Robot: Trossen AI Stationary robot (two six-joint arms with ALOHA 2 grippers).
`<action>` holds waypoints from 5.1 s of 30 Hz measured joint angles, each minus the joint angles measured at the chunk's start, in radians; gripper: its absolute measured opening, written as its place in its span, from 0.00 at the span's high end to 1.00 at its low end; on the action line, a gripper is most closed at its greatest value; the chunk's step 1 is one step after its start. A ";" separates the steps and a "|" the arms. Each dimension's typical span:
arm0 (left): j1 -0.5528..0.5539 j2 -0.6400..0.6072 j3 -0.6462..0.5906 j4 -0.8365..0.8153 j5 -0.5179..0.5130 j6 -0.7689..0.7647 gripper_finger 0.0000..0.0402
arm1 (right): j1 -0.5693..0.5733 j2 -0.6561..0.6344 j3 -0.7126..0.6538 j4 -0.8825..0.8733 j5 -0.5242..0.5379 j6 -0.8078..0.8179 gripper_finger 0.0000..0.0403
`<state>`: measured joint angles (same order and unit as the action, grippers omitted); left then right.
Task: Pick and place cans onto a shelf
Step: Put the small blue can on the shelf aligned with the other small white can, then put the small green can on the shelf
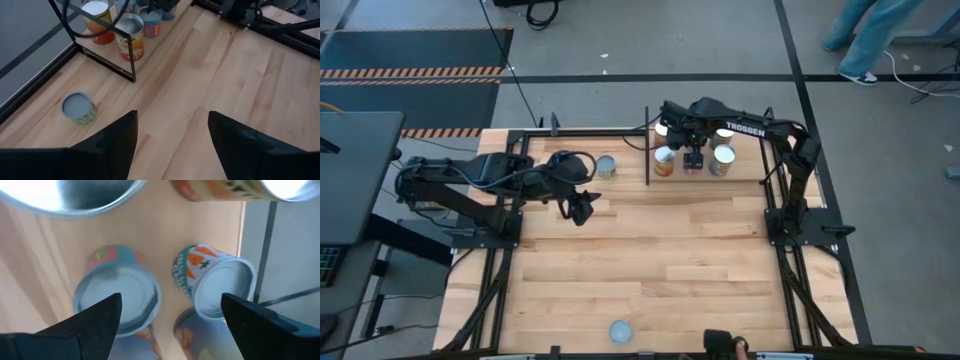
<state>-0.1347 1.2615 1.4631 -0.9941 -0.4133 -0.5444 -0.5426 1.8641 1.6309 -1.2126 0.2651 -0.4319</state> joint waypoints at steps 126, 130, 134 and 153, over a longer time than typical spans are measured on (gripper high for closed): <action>-0.127 0.330 -0.555 0.923 -0.106 0.500 0.29 | 0.710 -0.364 -0.369 0.656 -0.058 0.429 0.14; -0.133 0.252 -0.478 0.629 -0.142 0.404 0.29 | 0.678 -0.295 -0.341 0.675 -0.073 0.414 0.11; -0.131 0.145 -0.492 0.378 -0.223 0.273 0.29 | 0.638 -0.180 -0.312 0.746 -0.092 0.349 0.03; -0.121 -0.063 -0.591 0.118 -0.222 -0.029 0.36 | 0.452 0.162 -0.143 0.842 -0.289 0.284 0.01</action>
<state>-0.2561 1.1984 0.8726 -0.8757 -0.6355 -0.5732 -0.0911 2.0263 1.4879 -0.3703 -0.0241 -0.1479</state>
